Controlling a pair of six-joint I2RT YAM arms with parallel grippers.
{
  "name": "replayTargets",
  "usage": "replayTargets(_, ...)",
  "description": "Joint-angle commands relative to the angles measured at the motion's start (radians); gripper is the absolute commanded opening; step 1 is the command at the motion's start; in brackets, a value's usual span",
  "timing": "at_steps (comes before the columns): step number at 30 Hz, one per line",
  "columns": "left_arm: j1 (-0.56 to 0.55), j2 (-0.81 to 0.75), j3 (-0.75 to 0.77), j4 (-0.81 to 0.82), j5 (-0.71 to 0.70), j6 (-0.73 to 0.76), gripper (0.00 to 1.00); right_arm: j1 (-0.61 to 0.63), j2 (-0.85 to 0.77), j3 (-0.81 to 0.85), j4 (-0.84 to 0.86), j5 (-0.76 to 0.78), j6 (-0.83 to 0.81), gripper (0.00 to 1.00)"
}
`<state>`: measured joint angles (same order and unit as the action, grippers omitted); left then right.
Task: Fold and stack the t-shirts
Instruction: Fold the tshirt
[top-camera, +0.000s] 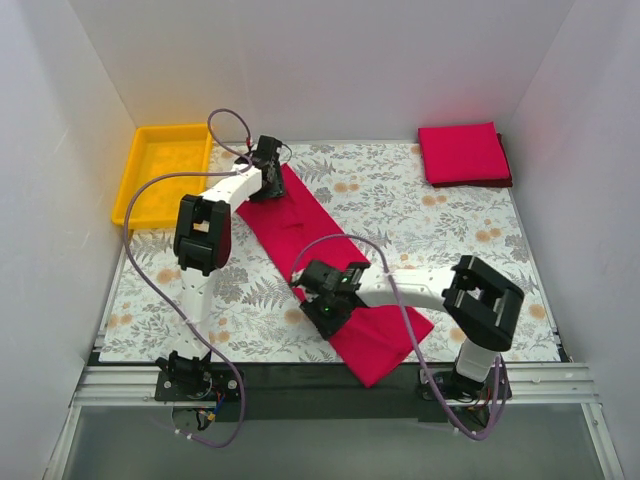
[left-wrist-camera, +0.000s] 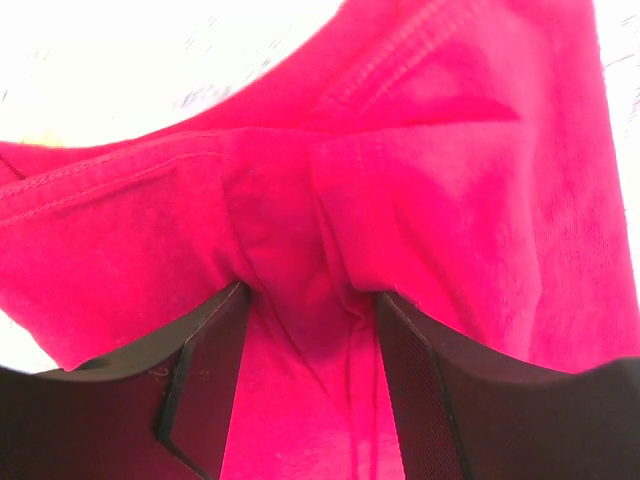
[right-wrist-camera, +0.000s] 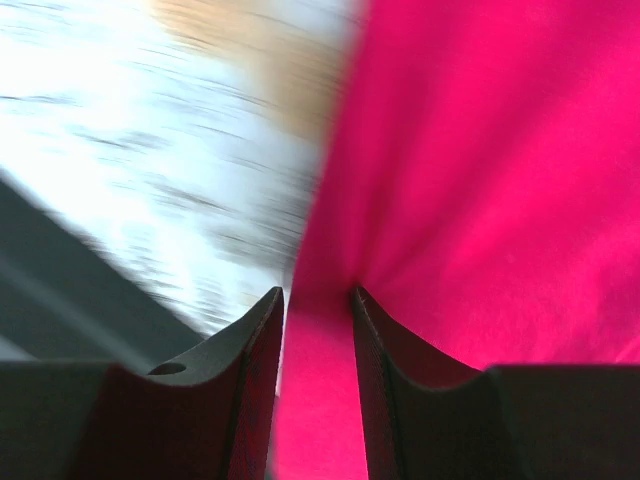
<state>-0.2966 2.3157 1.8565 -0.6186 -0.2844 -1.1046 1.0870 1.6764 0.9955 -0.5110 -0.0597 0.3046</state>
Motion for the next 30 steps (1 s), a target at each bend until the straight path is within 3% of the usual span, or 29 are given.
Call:
replayTargets(1,0.008,0.135,0.082,-0.021,0.016,0.116,0.52,0.134,0.14,0.072,-0.11,-0.173,0.079,0.4)
replayTargets(8,0.007,0.238,0.243,0.022,0.054,0.219,0.52,0.172,0.328,0.333,-0.112,-0.115,0.045,0.4)
replayTargets(15,-0.001,0.306,0.329,0.1,0.065,0.287,0.53,0.151,0.375,0.479,-0.118,-0.025,0.047,0.41)
replayTargets(20,-0.003,0.285,0.371,0.134,0.045,0.256,0.57,0.14,0.248,0.46,-0.121,0.027,0.059,0.46)
replayTargets(23,-0.003,0.2,0.33,0.187,0.021,0.215,0.66,0.128,0.143,0.424,-0.123,0.054,0.074,0.48)
replayTargets(30,-0.003,0.012,0.242,0.22,0.027,0.152,0.77,0.019,-0.127,0.189,-0.119,0.136,0.137,0.52)
